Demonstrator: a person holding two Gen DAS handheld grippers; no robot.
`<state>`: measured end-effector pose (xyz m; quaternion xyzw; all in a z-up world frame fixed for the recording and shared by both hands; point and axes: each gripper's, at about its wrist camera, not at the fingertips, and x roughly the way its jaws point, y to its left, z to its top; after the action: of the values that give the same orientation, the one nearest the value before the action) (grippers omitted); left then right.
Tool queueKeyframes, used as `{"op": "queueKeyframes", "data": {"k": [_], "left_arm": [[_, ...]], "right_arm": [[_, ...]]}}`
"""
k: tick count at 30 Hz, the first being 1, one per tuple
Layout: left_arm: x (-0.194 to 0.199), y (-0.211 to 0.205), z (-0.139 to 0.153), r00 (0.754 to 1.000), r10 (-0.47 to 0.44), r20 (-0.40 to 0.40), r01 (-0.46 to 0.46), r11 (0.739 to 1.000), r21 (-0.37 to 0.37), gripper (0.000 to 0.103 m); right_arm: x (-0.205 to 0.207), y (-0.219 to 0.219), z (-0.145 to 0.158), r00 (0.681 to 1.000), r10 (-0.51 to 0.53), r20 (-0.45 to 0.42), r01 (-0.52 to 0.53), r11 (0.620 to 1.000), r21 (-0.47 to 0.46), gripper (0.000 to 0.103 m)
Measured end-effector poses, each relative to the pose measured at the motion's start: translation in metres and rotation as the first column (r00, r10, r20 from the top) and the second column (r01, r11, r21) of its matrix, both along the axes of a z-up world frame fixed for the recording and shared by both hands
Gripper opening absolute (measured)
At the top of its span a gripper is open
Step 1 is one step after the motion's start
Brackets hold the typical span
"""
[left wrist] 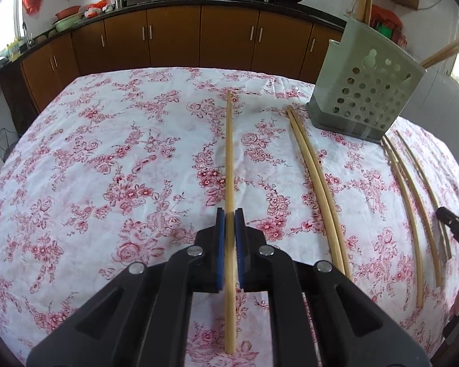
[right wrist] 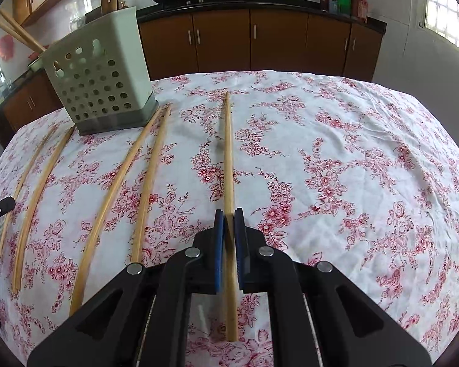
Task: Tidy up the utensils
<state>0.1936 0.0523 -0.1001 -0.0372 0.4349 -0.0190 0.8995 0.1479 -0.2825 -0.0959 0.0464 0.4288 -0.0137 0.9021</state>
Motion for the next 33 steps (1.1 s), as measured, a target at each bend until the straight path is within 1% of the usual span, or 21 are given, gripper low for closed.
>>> {"op": "queueKeyframes", "data": {"k": [3,8,33], "left_arm": [[-0.0001,0.0028,-0.0004,1.000,0.001,0.000,-0.001,1.000,-0.024,0.010],[-0.0017,0.0046,-0.0005,1.000,0.002,0.000,-0.002,0.999,-0.039,0.010],[-0.0008,0.0046,-0.0005,1.000,0.003,0.000,-0.003,0.999,-0.039,0.010]], "right_arm": [[-0.0001,-0.0004,-0.0001,1.000,0.000,0.000,0.000,1.000,-0.003,0.008],[-0.0007,0.0009,0.0003,1.000,0.000,0.000,0.000,1.000,-0.005,0.008],[-0.0006,0.0007,0.0003,1.000,0.000,0.001,0.000,1.000,-0.003,0.009]]}}
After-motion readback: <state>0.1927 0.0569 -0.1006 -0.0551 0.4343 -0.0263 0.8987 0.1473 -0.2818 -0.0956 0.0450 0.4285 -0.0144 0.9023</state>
